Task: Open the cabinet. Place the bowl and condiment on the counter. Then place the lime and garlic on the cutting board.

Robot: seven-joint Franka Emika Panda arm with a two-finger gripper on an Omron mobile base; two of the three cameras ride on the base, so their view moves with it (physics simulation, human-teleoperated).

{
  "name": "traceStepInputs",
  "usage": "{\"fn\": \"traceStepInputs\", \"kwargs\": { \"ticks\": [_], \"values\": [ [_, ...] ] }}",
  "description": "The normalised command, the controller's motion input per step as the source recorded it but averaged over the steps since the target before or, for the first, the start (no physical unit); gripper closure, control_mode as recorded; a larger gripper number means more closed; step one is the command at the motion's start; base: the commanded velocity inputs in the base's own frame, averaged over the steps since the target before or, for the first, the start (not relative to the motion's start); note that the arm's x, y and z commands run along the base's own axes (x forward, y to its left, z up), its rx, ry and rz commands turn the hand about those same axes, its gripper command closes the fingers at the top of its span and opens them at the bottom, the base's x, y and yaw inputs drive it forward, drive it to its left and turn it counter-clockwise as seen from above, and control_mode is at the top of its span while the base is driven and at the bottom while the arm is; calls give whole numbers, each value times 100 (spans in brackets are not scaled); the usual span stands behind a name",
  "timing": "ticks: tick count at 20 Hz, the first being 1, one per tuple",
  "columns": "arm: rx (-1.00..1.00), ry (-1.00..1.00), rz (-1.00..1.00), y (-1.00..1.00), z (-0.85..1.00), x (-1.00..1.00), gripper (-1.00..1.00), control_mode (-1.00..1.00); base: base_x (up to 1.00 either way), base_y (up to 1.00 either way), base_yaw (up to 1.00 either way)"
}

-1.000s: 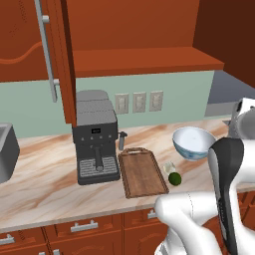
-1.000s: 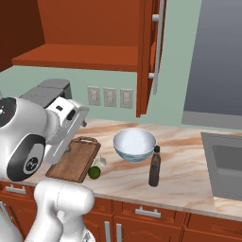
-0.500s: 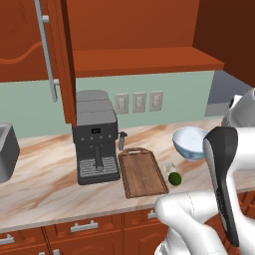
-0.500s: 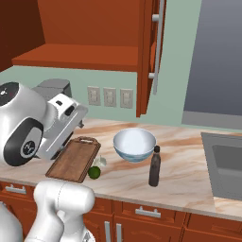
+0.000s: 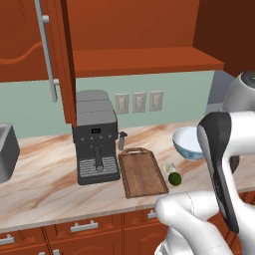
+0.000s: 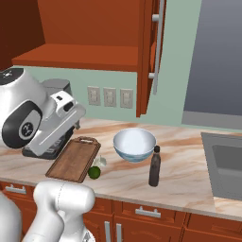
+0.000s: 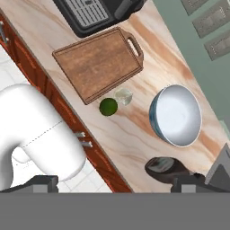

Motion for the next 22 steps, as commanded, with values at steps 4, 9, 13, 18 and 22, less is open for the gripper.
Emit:
{"fn": "traceStepInputs", "kwargs": {
  "ticks": [4,9,13,18,22],
  "values": [
    [5,5,-1,0,-1,0,-100,-100,0,0,0],
    [4,1,0,0,0,0,-100,-100,0,0,0],
    [2,0,0,9,-1,1,-100,-100,0,0,0],
    [0,0,-2,15,-6,7,-100,-100,0,0,0],
    [0,0,-2,11,-11,8,-100,-100,0,0,0]
  ]
}}
